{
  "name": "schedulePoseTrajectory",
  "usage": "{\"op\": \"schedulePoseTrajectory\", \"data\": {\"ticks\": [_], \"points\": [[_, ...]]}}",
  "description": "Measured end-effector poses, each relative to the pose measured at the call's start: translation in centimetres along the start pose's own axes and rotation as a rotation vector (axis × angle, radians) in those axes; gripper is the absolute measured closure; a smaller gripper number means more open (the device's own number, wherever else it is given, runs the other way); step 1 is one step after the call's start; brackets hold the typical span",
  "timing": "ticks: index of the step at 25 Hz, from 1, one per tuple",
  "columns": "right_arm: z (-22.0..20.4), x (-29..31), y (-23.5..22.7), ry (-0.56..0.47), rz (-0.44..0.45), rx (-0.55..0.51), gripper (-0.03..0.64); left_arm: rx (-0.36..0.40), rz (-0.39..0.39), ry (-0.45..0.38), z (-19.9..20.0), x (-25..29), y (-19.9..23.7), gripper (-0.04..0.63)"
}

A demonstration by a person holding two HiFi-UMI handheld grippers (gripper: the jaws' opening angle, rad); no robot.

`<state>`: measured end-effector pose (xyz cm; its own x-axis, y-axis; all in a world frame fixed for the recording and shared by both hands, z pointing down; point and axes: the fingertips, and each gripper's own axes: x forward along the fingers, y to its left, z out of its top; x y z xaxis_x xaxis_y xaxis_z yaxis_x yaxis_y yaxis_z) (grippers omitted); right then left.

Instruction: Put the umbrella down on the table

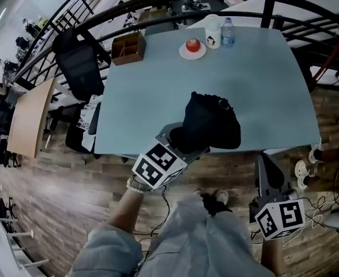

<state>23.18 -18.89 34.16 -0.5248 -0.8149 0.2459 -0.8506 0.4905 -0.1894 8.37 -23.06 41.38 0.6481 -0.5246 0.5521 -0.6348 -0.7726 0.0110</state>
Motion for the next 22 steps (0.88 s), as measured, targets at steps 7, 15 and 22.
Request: {"op": "schedulePoseTrajectory", "data": {"ticks": [7,15,22], "points": [[-1.3,-1.1,-0.8,0.029,-0.045,0.023,0.618,0.098,-0.074,0.172,-3.5,4.2,-0.1,0.321],[-2.4,-1.8,-1.2,0.061,-0.077,0.043,0.618,0.168,-0.12,0.344,-7.7,8.8,0.4,0.321],[-3.0,-2.6,-1.5,0.087,-0.107,0.05,0.618,0.183,-0.154,0.463,-11.1,12.2,1.0,0.32]]}}
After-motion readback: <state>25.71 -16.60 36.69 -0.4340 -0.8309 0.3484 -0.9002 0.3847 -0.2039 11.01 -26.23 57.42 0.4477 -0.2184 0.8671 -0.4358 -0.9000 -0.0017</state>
